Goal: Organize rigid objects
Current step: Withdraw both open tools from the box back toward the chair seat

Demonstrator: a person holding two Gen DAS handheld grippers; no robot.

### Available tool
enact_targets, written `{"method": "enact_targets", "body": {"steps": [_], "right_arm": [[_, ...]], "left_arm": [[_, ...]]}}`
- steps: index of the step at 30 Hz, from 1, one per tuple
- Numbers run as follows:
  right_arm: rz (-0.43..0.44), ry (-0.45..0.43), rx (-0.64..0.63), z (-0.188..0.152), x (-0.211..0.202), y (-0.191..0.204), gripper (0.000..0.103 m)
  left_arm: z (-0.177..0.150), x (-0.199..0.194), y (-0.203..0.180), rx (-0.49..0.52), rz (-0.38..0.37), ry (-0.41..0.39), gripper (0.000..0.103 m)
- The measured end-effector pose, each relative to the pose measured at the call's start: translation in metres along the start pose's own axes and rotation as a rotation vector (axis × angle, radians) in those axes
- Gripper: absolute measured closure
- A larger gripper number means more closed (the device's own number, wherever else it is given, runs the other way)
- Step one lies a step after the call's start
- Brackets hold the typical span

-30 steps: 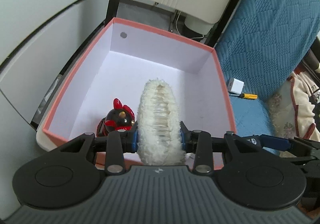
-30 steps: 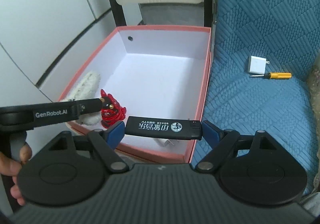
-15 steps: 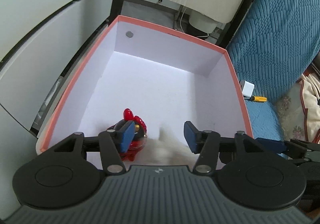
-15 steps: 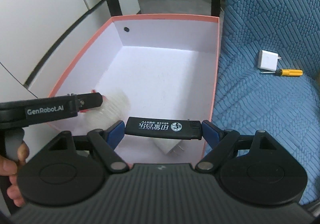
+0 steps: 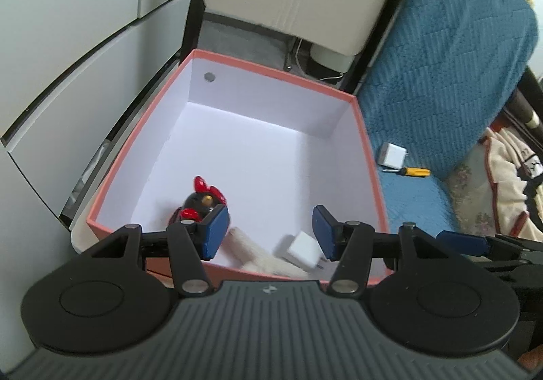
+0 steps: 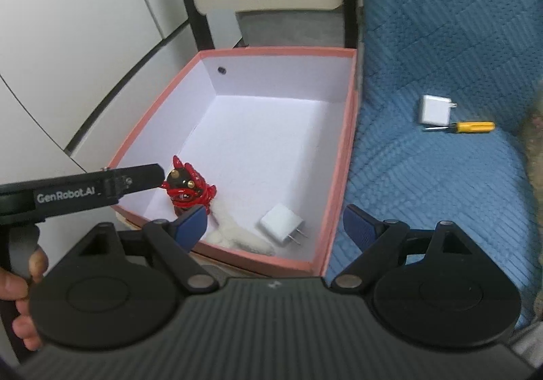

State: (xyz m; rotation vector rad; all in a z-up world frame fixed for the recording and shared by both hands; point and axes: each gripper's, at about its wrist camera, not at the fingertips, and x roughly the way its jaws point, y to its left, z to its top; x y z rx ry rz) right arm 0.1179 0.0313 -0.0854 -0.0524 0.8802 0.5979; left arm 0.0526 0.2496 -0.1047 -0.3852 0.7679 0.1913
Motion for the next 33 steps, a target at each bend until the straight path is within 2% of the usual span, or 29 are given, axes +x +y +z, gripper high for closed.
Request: {"method": "enact_targets", "body": {"steps": [13,33], "right_arm": [[-0.047,-0.093,0.053,-0.033,-0.069,-0.033,0.014],[-0.129,-0.164,0.156,-0.083,-0.133,-0.109,0.014]], "left_arm": [[-0.029,-0.053,-0.059,0.077,-0.059,-0.053,0.042],[-0.072,-0.076,-0.148,0.178,-0.130,-0.071,0.042]]}}
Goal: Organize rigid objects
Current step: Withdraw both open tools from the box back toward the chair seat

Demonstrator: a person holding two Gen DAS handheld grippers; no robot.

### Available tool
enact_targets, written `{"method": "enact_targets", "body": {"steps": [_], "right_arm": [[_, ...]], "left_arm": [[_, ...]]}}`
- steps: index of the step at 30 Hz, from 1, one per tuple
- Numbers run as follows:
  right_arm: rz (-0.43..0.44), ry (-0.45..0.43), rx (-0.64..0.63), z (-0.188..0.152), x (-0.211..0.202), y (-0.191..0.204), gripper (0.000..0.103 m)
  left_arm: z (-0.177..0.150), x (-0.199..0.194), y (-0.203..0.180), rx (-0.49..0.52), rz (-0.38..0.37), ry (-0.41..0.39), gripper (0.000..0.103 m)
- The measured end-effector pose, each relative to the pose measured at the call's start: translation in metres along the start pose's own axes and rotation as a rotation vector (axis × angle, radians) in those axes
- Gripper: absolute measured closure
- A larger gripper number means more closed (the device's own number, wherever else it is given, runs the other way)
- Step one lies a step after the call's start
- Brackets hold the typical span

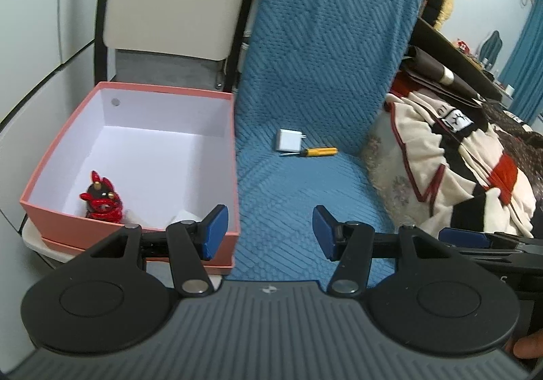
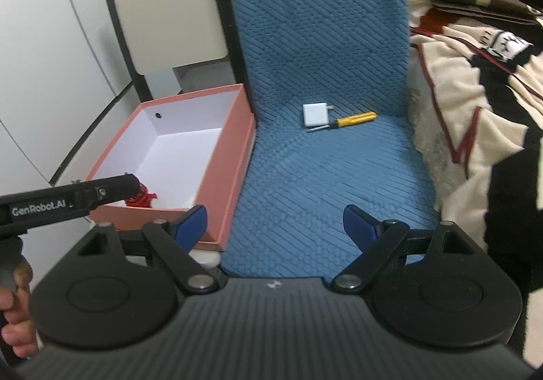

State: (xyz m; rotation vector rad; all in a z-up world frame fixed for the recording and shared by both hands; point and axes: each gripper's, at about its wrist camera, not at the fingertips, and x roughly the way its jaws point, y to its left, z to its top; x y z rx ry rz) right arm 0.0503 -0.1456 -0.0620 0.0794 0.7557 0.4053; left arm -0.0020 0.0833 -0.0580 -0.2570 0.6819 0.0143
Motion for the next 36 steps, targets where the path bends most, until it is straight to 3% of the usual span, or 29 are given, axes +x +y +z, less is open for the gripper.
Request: {"method": "enact_targets", "body": {"steps": [8,14,23,36], "right_arm": [[-0.043,-0.034,0.046,-0.016,-0.023,-0.036,0.014],[-0.061,-0.055,0.090,-0.025,-0.028,-0.055,0.014],[-0.034,-0.058,0.162,-0.027,-0.009,-0.078,0.014],[-0.045,-0.003,0.239,-0.016,0.054,-0.109,0.014]], "left_arm": [[-0.013,-0.005,-0.025,0.009,-0.036,-0.007,0.040],[-0.017,0.010,-0.039,0.044,-0.047,0.030,0.039],[-0.009,0.048,-0.054,0.070,-0.034,0.078,0.039],[0.008,0.123,-0.060,0.075,-0.007,0.140,0.039]]}}
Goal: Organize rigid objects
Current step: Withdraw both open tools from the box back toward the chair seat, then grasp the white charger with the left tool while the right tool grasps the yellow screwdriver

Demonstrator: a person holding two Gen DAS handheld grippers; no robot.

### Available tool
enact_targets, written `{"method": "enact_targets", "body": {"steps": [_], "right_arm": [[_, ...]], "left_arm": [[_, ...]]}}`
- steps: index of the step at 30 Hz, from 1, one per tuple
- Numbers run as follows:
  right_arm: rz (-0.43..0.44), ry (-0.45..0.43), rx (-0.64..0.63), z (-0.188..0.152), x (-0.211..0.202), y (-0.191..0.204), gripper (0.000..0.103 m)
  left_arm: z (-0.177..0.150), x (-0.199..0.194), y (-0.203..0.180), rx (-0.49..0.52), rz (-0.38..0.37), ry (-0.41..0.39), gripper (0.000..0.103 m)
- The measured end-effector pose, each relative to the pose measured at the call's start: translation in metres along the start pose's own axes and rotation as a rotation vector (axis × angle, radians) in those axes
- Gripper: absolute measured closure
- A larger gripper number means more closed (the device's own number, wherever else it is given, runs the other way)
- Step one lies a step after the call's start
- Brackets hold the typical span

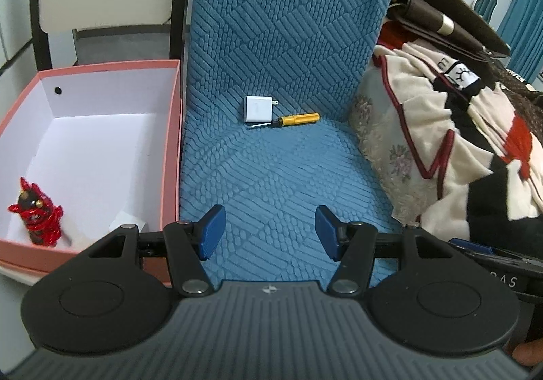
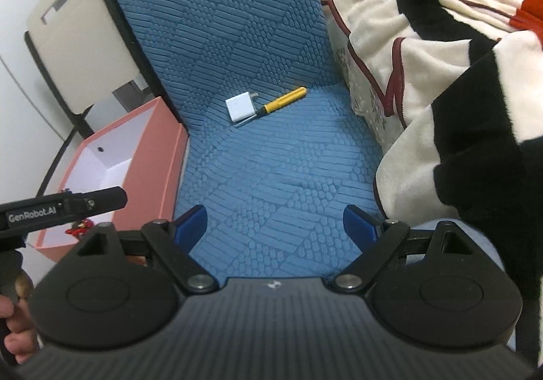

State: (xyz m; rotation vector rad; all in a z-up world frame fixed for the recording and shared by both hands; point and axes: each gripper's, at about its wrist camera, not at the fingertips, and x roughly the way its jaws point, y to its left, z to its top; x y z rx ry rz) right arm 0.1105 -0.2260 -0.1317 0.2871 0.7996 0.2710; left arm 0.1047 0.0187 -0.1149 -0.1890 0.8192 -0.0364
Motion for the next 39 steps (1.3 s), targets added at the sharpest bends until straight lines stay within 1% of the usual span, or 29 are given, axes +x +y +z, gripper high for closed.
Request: {"method": "enact_targets", "body": {"steps": [4,8,13,15,22,27,29,30,31,34,35,36,38,39], "right_arm": [[0.000,0.007,0.018,0.011,0.022,-0.004,0.014],[-0.024,0.029,0.017,0.023,0.049,-0.008,0.014],[-0.018,0.049,0.037,0.038,0.085,-0.016,0.014],[-0.015,0.047,0.042,0.045,0.099,-0.018,0.014],[-0.020,0.030,0.067,0.064,0.152,-0.008,0.014],[0.007,0.015,0.132,0.079,0.180,-0.014,0.015],[0.038,-0.014,0.134,0.086,0.189,-0.016,0.015],[0.046,-0.020,0.133,0.090,0.193,-0.015,0.017],[0.056,-0.021,0.138,0.094,0.199,-0.015,0.021],[0.086,-0.015,0.152,0.106,0.217,-0.016,0.024],[0.089,-0.008,0.157,0.110,0.223,-0.017,0.027],[0.100,0.002,0.169,0.114,0.229,-0.018,0.033],[0.125,0.016,0.195,0.122,0.241,-0.022,0.034],[0.134,0.019,0.198,0.127,0.247,-0.023,0.036]], "left_arm": [[0.013,0.028,0.005,0.003,-0.006,0.018,0.039],[0.027,0.060,0.009,0.009,-0.005,0.040,0.039],[0.046,0.099,0.009,0.034,-0.015,0.039,0.039],[0.052,0.115,0.009,0.041,-0.014,0.038,0.039],[0.074,0.178,0.013,0.030,-0.039,0.053,0.039],[0.089,0.215,0.013,0.028,-0.040,0.042,0.039],[0.093,0.228,0.014,0.025,-0.039,0.036,0.039],[0.095,0.236,0.015,0.021,-0.037,0.036,0.039],[0.097,0.243,0.015,0.016,-0.035,0.036,0.039],[0.103,0.264,0.017,0.000,-0.037,0.034,0.039],[0.105,0.271,0.018,-0.002,-0.036,0.030,0.039],[0.106,0.276,0.018,0.000,-0.032,0.030,0.039],[0.111,0.289,0.019,0.004,-0.021,0.034,0.039],[0.113,0.295,0.020,0.003,-0.015,0.035,0.039]]}}
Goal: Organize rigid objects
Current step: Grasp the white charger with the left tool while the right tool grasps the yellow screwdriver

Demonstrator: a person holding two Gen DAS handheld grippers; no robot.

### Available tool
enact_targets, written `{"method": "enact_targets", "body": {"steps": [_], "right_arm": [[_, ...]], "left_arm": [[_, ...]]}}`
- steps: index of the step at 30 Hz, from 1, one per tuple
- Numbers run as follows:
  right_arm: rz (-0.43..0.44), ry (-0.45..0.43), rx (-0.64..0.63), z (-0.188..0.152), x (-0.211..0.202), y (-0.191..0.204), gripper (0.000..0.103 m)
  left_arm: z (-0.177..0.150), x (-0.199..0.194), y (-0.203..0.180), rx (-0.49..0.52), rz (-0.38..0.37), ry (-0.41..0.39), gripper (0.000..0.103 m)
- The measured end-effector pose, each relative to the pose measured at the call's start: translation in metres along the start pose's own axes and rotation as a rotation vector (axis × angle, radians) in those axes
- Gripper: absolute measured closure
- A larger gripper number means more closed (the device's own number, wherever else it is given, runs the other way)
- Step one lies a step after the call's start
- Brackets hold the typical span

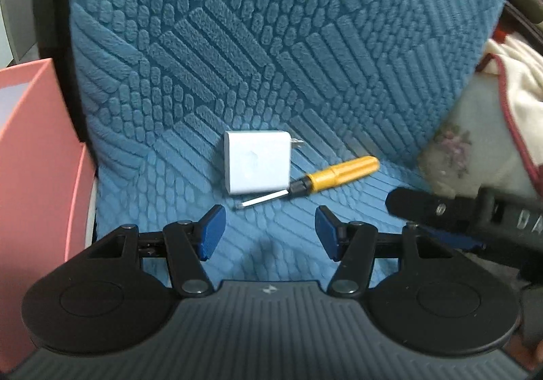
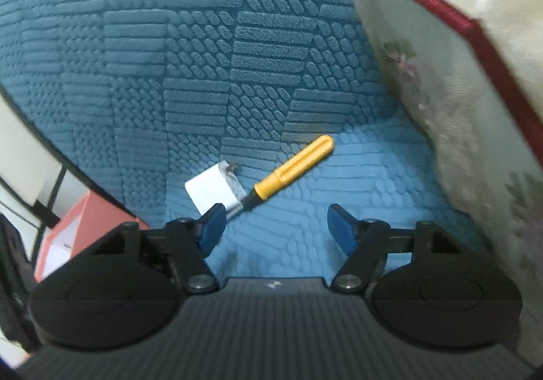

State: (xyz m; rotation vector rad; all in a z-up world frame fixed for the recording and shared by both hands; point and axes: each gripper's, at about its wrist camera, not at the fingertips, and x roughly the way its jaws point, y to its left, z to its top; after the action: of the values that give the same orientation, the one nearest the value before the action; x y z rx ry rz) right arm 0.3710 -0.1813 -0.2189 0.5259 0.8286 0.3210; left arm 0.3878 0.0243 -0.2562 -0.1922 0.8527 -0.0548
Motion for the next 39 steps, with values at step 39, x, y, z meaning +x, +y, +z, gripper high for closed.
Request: {"method": "enact_targets", "body": {"steps": [39], "right_arm": [[-0.005,0.025,0.180,0.043,0.109,-0.020,0.074]], "left_arm": [[0.037,0.060,-0.006,0.015,-0.011,-0.007,0.039]]}}
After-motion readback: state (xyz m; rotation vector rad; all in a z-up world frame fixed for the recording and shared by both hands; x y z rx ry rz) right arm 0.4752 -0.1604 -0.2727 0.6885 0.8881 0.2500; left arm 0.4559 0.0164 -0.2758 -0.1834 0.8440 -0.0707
